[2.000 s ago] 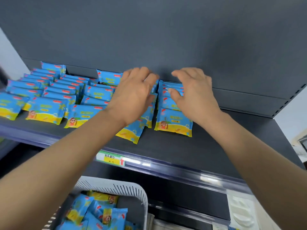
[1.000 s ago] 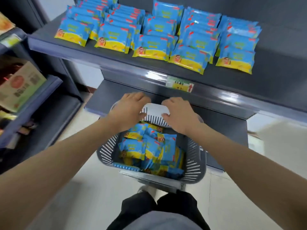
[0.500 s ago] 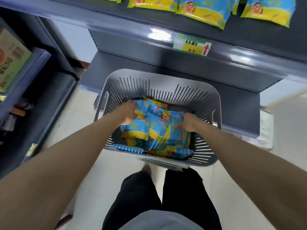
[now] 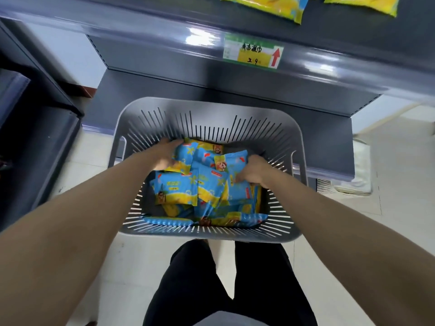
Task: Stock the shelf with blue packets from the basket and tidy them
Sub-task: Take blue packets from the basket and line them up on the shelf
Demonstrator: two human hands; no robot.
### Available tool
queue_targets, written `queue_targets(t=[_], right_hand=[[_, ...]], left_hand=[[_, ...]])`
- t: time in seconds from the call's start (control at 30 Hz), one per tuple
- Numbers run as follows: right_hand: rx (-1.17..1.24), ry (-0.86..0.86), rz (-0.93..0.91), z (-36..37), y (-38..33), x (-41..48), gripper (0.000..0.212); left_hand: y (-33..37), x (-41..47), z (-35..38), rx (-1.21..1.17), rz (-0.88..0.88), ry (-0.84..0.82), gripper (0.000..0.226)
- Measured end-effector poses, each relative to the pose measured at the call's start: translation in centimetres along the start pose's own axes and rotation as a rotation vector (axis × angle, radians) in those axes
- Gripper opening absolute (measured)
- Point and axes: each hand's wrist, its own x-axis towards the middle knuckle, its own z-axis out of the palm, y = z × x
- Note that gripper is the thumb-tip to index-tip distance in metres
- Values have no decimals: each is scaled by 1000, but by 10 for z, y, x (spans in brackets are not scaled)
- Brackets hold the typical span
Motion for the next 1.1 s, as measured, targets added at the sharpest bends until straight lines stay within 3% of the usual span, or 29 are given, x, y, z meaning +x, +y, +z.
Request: queue_targets(t=[0.17,0.27,0.4,0.57,0.87,1.0,1.1], right_hand=[[-76,9,-148,-18,-13,-12,33],[-219,69,-211,-33,-22,-24,36],[-343,94,-303,-58,-39,-46,28],[-449,169,-375,-101,-65,-85,32],[-378,438,-612,-213,-86,-151,22],[-416,561,-672,-263,-81,-163,47],[-424,654,-648,-299,-73,-160,52]], left_hand=[[5,-1,-9,-47,59,6,71],[11,-10,-17,47,61,-27,55],[21,-28,-33,149,61,-84,56],[52,-58,-75,242,124,-124,32],[148,-129,-182,274,382,146,10],[203,-149,-213,188,504,251,12],[241,-151,-227,134,569,327,17]])
